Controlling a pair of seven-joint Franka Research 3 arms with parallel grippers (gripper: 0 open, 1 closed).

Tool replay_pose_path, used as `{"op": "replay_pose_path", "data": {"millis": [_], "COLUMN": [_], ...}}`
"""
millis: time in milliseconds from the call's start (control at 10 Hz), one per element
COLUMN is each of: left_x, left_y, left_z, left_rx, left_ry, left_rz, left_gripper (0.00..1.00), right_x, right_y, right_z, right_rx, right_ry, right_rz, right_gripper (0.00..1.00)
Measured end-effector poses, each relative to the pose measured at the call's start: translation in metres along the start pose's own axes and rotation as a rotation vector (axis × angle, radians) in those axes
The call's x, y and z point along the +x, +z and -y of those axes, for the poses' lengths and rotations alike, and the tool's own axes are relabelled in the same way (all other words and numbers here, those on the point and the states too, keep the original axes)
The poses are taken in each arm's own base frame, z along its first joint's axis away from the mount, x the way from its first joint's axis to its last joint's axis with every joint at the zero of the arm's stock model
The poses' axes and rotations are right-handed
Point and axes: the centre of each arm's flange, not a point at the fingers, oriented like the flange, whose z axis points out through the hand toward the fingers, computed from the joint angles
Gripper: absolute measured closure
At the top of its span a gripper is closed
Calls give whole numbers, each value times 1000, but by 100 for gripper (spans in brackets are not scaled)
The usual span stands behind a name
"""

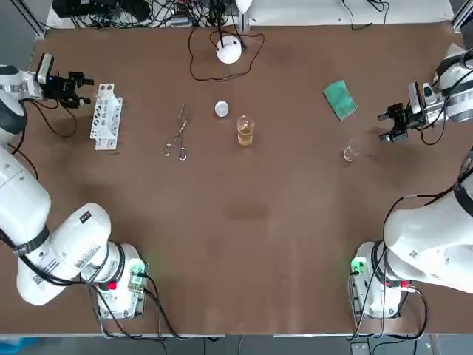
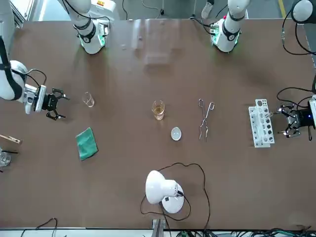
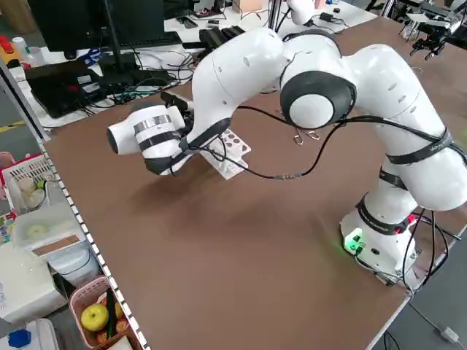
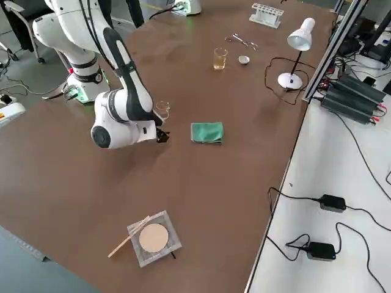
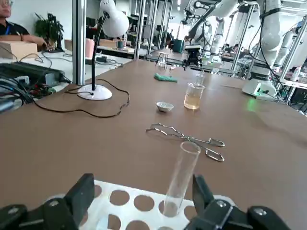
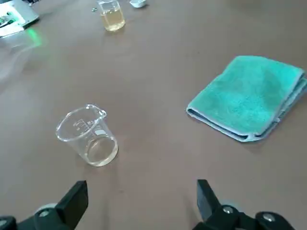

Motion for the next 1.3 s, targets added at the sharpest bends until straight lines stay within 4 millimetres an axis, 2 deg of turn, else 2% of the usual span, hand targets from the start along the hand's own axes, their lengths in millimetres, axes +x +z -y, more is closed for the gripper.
{"op": "replay_pose_path", "data": {"millis": [500, 700, 900, 1100, 1300], "left_x": [-16, -20, -20, -25, -29], "left_y": [17, 16, 26, 35, 38], "left_z": [-11, -15, -14, -15, -17], "left_rx": [-7, -2, -1, -1, -3], "left_ry": [-4, 15, 67, 81, 75], "left_rz": [-66, -78, -108, -131, -139], "left_gripper": [12, 12, 17, 19, 30], "right_x": [-53, -70, -70, -61, -58], "right_y": [49, 67, 74, 79, 81], "right_z": [24, 33, 36, 38, 40], "right_rx": [108, 140, 163, 192, 205], "right_ry": [-151, -130, -129, -137, -139], "right_rz": [-149, -188, -236, -287, -309], "right_gripper": [0, 0, 0, 0, 0]}}
